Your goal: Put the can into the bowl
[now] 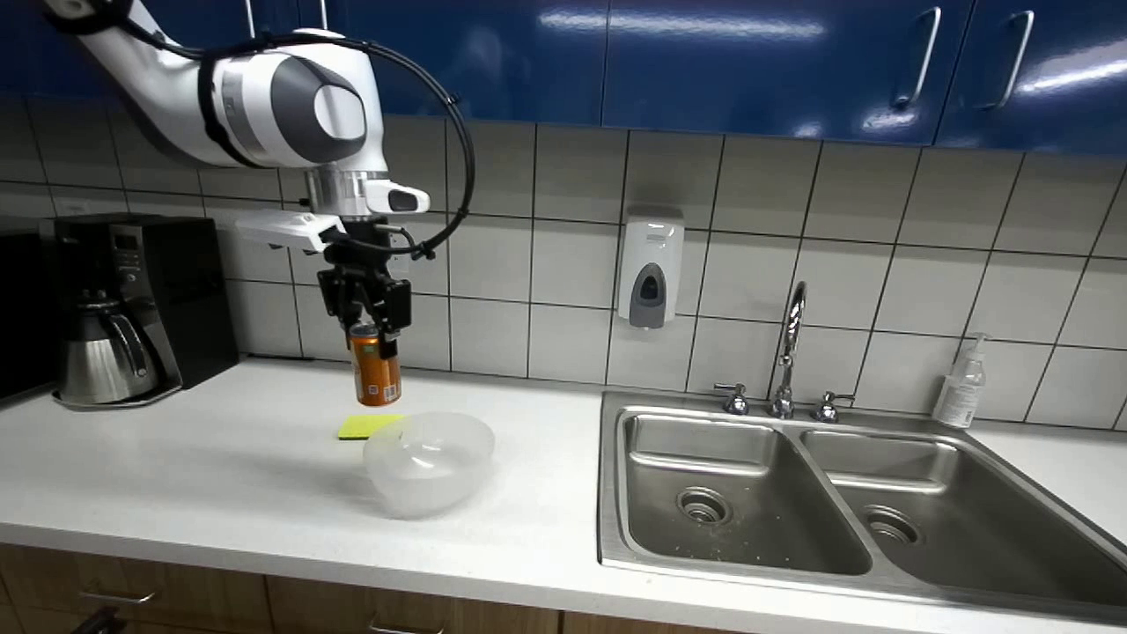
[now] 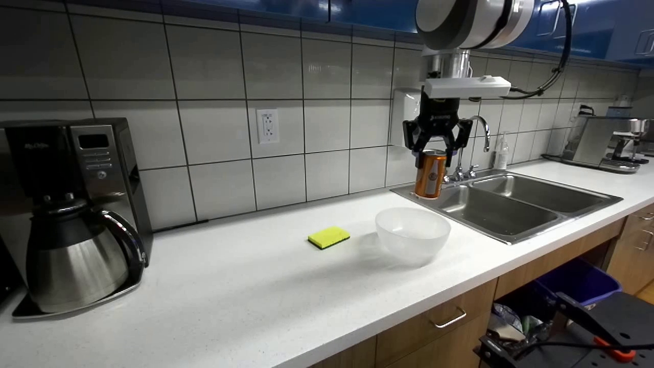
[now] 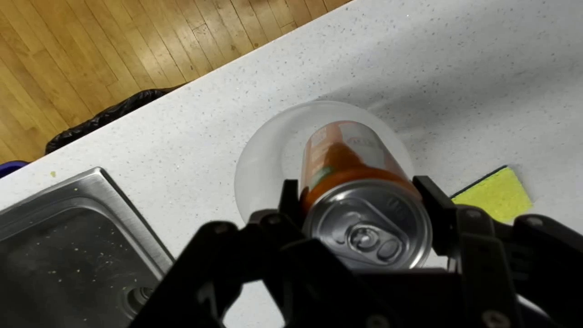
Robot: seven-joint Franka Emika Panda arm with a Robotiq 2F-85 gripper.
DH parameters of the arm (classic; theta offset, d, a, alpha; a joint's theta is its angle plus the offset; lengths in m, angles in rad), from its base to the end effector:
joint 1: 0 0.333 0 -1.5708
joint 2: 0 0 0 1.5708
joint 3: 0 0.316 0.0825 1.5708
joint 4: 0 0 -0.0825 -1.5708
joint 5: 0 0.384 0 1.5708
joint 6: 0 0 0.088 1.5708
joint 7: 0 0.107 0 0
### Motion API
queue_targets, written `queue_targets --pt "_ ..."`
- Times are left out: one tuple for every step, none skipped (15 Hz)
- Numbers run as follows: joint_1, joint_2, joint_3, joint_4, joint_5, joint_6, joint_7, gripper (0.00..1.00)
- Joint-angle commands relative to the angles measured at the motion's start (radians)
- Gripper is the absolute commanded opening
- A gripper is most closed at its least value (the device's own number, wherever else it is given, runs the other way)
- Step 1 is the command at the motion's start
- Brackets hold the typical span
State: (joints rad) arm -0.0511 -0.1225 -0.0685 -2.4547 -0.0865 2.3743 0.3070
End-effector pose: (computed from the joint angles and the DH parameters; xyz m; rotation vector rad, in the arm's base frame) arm 0.4672 -0.0570 0.3482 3.0405 -0.5615 0.0724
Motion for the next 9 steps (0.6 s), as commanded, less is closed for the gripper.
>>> queue_targets --pt "-0.035 0.106 -0.007 0.073 -0.03 0.03 -0.004 0.39" --pt "-0.037 0.136 -0.012 0.087 -0.035 0.046 0.0 0.39" --pt "-0.039 0.175 -0.017 0.107 -0.04 0.063 0.007 0.39" --pt "-0.038 0.208 -0.021 0.127 -0.045 0.076 0.013 0.39" --pt "-0.034 0.248 -0.027 0.151 -0.043 0.093 0.015 0.39" --pt "-0.029 0.287 -0.031 0.177 -0.043 0.106 0.019 0.39" --pt "-0.022 0.326 -0.036 0.204 -0.046 0.12 0.027 0.39" --pt "-0.015 0.362 -0.04 0.228 -0.045 0.131 0.032 0.39" --pt "-0.008 0.399 -0.043 0.251 -0.042 0.145 0.038 0.39"
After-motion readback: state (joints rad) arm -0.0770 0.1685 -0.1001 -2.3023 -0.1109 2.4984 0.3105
